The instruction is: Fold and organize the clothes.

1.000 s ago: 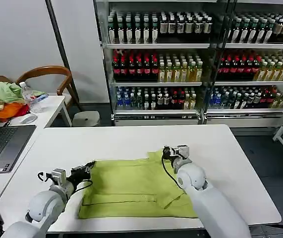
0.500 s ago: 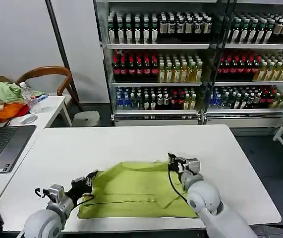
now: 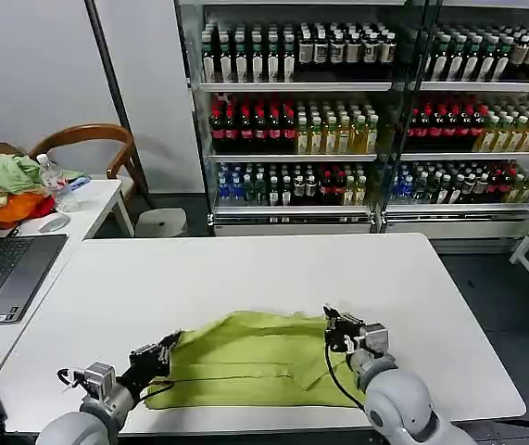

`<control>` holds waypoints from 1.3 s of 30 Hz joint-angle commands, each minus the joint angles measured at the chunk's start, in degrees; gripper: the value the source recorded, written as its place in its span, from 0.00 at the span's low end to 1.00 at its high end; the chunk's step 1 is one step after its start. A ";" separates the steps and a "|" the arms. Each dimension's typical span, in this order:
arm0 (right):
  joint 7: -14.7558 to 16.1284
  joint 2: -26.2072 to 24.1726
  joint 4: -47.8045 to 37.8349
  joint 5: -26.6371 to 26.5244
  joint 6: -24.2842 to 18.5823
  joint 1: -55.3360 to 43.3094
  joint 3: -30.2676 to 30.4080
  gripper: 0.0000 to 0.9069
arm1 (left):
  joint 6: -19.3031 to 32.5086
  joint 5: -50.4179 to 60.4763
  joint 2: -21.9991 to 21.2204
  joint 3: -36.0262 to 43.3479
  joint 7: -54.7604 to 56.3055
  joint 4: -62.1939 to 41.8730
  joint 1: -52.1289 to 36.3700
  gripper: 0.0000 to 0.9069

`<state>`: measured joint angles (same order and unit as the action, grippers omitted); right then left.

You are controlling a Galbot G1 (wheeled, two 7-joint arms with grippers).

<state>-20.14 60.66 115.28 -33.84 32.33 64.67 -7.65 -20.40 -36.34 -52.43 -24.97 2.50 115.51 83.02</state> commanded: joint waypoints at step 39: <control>-0.21 -1.49 3.10 2.74 0.41 6.68 -2.20 0.00 | 0.85 1.73 0.87 -0.33 -0.79 -0.31 3.61 0.04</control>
<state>-20.39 59.12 118.67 -31.64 32.76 70.91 -9.84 -19.71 -34.80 -51.56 -25.42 1.72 115.36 86.54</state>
